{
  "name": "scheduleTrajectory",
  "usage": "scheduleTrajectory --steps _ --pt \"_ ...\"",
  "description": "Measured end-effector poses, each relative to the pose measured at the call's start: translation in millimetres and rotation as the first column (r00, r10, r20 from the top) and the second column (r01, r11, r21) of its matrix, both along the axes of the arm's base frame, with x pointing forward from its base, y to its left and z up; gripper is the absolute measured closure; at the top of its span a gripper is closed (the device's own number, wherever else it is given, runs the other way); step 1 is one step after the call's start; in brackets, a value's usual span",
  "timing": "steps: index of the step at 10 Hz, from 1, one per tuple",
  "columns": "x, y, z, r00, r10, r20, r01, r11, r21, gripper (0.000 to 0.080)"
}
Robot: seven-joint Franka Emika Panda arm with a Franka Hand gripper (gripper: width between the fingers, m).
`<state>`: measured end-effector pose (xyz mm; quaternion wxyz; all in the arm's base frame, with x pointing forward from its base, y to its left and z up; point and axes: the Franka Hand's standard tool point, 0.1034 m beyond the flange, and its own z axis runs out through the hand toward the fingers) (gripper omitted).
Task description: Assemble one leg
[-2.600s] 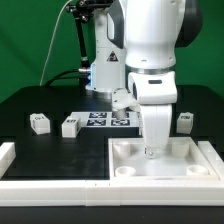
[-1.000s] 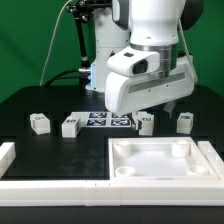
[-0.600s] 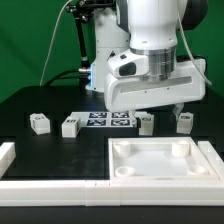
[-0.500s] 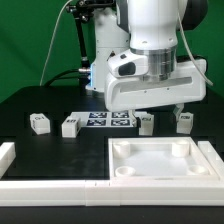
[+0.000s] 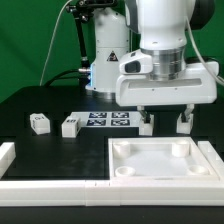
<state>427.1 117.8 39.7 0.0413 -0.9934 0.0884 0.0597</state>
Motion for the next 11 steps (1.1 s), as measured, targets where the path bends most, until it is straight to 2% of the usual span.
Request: scheduleTrajectory --steps 2,5,7,8,9,11 --pt "-5.3 9.5 0.4 1.0 0.003 -0.01 -0.003 1.0 0.006 0.015" --pt "-8.2 7.4 -0.4 0.998 0.021 -0.059 -0.021 1.0 0.007 0.015" --pt "-13.8 3.8 0.1 0.972 0.052 -0.23 -0.048 0.999 0.021 0.015" --pt "-13.9 7.4 -2.7 0.963 0.027 -0.27 -0.022 1.0 0.019 0.015" --pt "-26.0 9.3 -0.3 0.929 0.038 -0.368 -0.033 0.999 0.022 0.015" --pt "-30.2 16.1 3.5 0.845 0.06 -0.532 -0.044 0.998 0.042 0.015"
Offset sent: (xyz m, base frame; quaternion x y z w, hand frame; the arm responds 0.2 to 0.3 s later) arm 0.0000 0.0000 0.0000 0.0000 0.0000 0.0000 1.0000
